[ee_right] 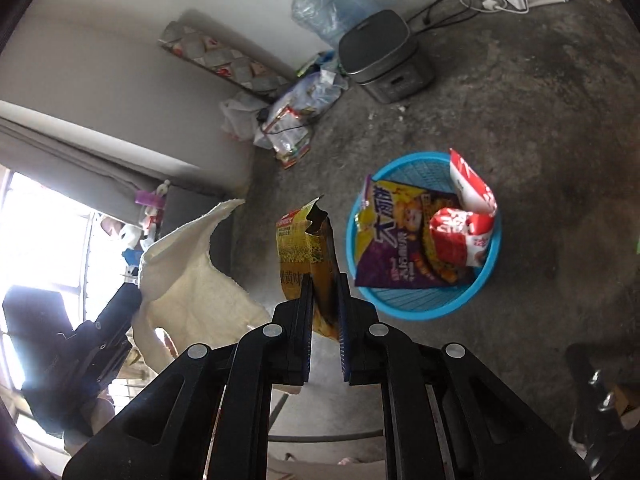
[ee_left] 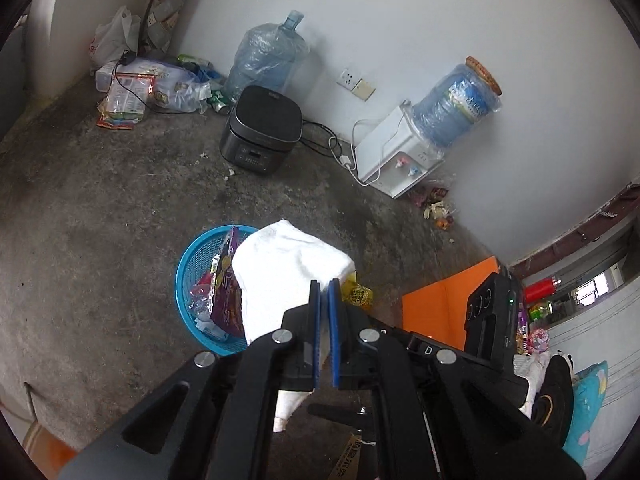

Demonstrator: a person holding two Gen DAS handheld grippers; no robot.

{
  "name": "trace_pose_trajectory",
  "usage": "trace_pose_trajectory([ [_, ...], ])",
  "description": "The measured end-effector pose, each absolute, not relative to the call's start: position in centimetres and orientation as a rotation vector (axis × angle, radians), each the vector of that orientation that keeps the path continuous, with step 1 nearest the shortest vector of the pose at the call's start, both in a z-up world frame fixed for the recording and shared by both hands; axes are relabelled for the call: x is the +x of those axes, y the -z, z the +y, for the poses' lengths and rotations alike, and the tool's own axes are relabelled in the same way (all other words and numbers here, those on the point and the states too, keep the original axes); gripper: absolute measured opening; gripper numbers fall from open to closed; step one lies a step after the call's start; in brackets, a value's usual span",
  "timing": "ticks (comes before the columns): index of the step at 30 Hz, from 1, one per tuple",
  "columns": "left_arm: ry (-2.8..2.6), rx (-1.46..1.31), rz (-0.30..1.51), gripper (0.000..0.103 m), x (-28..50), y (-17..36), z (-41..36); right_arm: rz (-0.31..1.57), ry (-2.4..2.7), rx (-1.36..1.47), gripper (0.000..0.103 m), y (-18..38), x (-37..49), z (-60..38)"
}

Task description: Collect trash

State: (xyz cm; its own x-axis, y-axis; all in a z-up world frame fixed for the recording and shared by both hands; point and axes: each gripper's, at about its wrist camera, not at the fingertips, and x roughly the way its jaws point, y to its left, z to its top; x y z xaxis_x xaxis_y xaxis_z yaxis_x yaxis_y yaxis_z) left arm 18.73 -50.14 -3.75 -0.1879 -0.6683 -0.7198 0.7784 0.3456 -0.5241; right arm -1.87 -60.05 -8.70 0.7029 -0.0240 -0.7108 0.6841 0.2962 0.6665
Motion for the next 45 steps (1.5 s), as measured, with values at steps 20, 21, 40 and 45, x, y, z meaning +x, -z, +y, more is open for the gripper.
trace_pose_trajectory([
  [20, 1.217, 0.26, 1.101, 0.041, 20.5, 3.5, -49.7, 0.682, 0.626, 1.063, 0.049, 9.4, -1.7, -61.3],
  [21, 1.208, 0.281, 1.08, 0.041, 20.5, 2.2, -48.2, 0.67, 0.607, 1.036, 0.049, 8.2, -1.5, -60.6],
  [40, 0.528, -0.007, 0.899, 0.054, 13.5, -7.8, 2.6, 0.801, -0.29, 0.621, 0.052, -3.3, 7.2, -33.6],
  [45, 0.47, -0.127, 0.91, 0.054, 10.7, -4.4, 8.1, 0.896, -0.427, 0.6, 0.052, -2.8, 8.4, -27.4],
])
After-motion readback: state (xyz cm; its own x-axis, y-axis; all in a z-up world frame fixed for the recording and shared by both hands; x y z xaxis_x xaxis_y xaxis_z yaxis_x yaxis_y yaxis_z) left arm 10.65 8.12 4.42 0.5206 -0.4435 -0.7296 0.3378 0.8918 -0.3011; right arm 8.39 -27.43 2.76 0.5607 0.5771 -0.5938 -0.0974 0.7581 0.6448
